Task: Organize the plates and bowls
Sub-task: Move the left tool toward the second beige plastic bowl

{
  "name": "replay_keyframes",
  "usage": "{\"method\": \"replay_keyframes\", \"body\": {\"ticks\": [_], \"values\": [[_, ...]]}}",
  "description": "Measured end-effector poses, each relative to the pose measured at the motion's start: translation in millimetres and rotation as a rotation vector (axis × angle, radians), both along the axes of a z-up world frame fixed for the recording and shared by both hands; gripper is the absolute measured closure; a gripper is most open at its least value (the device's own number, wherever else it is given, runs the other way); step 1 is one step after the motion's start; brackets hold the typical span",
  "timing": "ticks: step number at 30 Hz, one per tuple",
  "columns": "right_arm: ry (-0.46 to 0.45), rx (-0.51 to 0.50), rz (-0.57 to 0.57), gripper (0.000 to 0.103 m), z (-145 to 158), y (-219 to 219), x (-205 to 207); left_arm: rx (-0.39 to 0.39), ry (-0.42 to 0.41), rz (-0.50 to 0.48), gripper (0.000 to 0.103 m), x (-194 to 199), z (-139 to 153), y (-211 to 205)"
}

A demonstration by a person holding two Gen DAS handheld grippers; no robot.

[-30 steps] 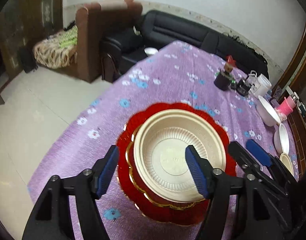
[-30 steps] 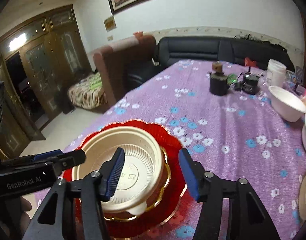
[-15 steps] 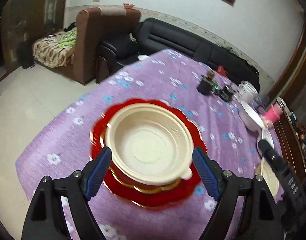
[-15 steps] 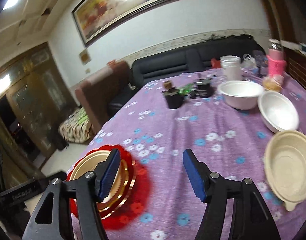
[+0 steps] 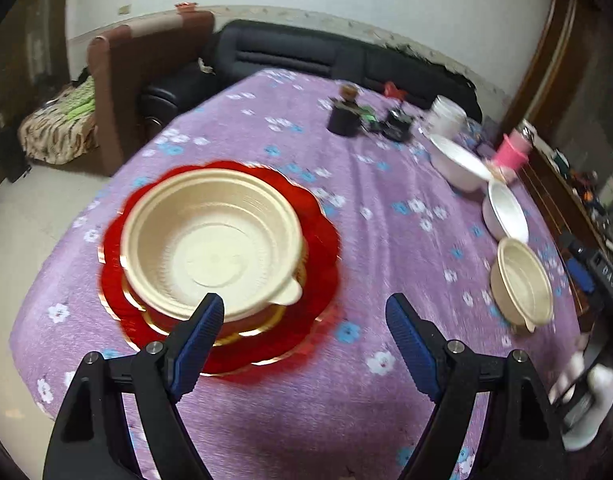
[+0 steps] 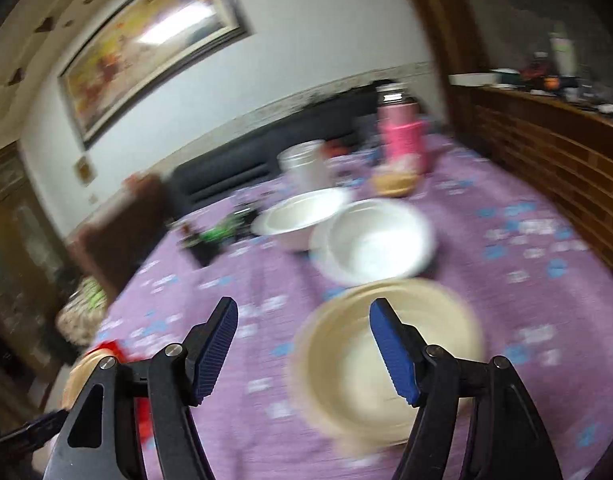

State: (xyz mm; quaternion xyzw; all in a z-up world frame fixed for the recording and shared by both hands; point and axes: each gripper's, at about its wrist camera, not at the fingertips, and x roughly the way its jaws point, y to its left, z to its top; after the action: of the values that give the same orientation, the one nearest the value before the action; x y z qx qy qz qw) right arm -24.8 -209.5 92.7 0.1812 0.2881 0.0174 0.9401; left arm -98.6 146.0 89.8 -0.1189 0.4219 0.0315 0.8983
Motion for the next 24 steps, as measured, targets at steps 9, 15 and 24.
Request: {"method": "replay_keyframes", "body": {"ticks": [9, 15, 24], "values": [[0.089, 0.086, -0.114, 0.03, -44.2, -71.2, 8.9, 0.009, 0.082, -0.094, 0.021, 26.1, -16.3, -49.0], [0.064, 0.102, -0.136, 0.03, -54.7, -77.9, 8.2, 0.039, 0.11, -0.185, 0.021, 34.9, -24.1, -88.4], [0.138, 0.156, -0.018, 0.03, -67.5, -70.1, 16.7, 0.008, 0.175, -0.29, 0.021, 58.3, -38.2, -141.9]]}}
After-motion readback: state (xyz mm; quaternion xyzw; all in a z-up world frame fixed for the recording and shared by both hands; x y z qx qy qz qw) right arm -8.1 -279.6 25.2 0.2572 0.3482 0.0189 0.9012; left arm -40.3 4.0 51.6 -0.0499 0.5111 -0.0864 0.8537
